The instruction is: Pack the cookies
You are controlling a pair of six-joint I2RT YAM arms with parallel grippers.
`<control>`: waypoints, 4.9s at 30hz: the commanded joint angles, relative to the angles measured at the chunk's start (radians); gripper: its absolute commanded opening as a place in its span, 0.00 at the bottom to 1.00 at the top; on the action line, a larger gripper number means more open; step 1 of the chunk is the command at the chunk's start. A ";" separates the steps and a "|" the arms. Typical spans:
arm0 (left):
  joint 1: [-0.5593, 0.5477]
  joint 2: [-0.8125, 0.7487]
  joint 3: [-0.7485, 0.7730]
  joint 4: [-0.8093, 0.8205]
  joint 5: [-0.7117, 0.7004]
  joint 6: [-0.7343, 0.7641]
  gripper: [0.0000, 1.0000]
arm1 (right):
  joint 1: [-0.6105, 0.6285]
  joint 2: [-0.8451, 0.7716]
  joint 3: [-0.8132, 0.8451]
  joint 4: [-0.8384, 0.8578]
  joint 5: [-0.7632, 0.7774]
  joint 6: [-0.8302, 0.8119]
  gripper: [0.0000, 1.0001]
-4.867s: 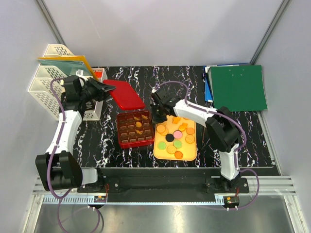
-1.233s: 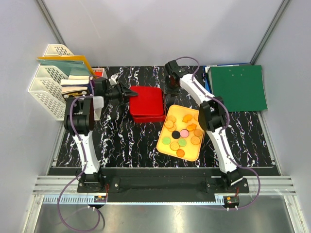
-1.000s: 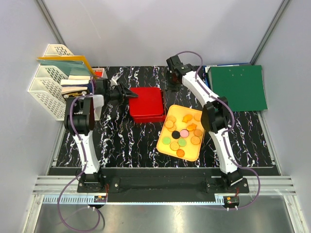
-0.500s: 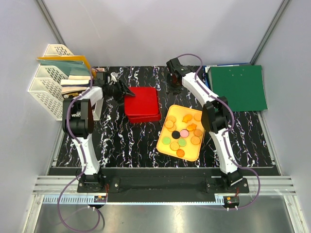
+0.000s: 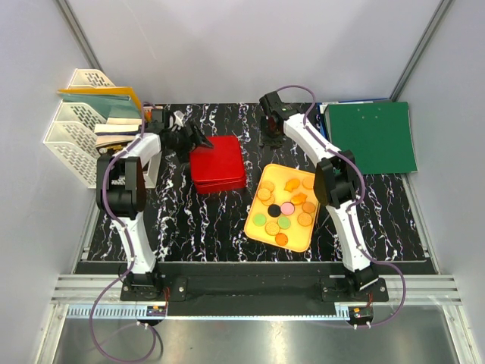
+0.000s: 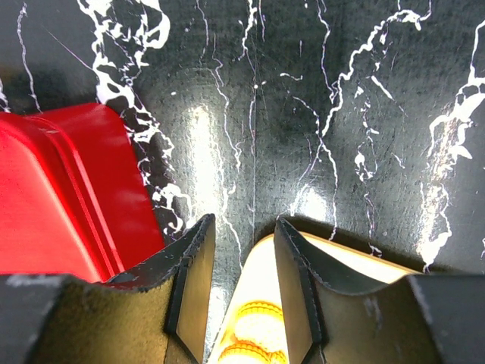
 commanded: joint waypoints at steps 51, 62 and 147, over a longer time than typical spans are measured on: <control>0.127 -0.208 -0.033 -0.164 -0.258 0.081 0.98 | 0.001 -0.087 -0.047 0.023 -0.048 0.005 0.46; 0.089 -0.192 -0.046 -0.175 -0.414 0.067 0.83 | 0.002 -0.089 -0.094 0.043 -0.052 0.009 0.43; -0.155 -0.266 0.028 -0.204 -0.540 0.039 0.75 | -0.001 -0.202 -0.564 0.428 -0.467 0.083 0.34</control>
